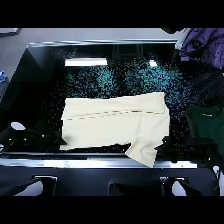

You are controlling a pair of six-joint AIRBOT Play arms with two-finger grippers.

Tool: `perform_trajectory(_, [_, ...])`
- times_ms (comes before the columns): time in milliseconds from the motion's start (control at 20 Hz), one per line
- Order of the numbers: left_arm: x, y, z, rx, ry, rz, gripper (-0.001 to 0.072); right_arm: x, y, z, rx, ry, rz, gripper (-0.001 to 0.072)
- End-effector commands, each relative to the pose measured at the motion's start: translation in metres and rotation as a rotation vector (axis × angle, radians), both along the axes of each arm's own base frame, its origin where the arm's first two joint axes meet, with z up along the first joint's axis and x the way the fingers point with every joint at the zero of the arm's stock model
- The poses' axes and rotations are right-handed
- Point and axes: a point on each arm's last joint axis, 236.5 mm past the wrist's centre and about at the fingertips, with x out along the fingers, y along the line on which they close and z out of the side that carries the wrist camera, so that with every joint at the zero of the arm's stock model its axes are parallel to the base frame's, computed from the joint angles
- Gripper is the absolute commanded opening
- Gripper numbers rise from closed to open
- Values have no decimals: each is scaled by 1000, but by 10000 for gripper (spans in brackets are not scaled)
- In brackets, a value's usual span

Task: Fold the clothes and pants, and hang the long-sleeved shirts on hangers.

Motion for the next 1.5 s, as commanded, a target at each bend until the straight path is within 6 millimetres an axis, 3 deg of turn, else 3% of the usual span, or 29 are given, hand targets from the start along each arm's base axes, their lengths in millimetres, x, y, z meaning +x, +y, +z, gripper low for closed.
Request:
perform_trajectory(0, [2,-7,-1,-2,-3,-5,373,2,-2,3,-11,-18,-3,30])
perform_trajectory(50, [1,-9,-1,-2,-4,-17,279,3,-2,4,-19,-29,-2,29])
perform_trajectory(100, [1,-11,-1,-4,-7,-26,91,4,-3,7,-29,-43,-3,29])
perform_trajectory(150, [0,-12,1,-10,-4,-34,16,6,-5,10,-40,-57,-4,29])
perform_trajectory(400, [-7,-15,18,-33,-17,-70,12,8,-9,34,-96,-134,6,28])
perform_trajectory(600, [-18,9,40,117,-20,6,12,-16,-9,70,-159,-140,64,27])
perform_trajectory(750, [-10,5,62,116,-120,32,11,-20,-9,106,-223,-235,74,26])
perform_trajectory(950, [29,3,69,135,-243,64,10,34,-27,148,-283,-435,52,26])
perform_trajectory(1050, [59,-1,71,157,-319,32,10,67,-30,154,-243,-479,64,26])
perform_trajectory(1300, [135,5,70,217,-411,27,10,165,-13,131,-301,-510,194,26])
perform_trajectory(1450, [170,15,64,250,-411,22,10,218,-32,122,-380,-495,154,26])
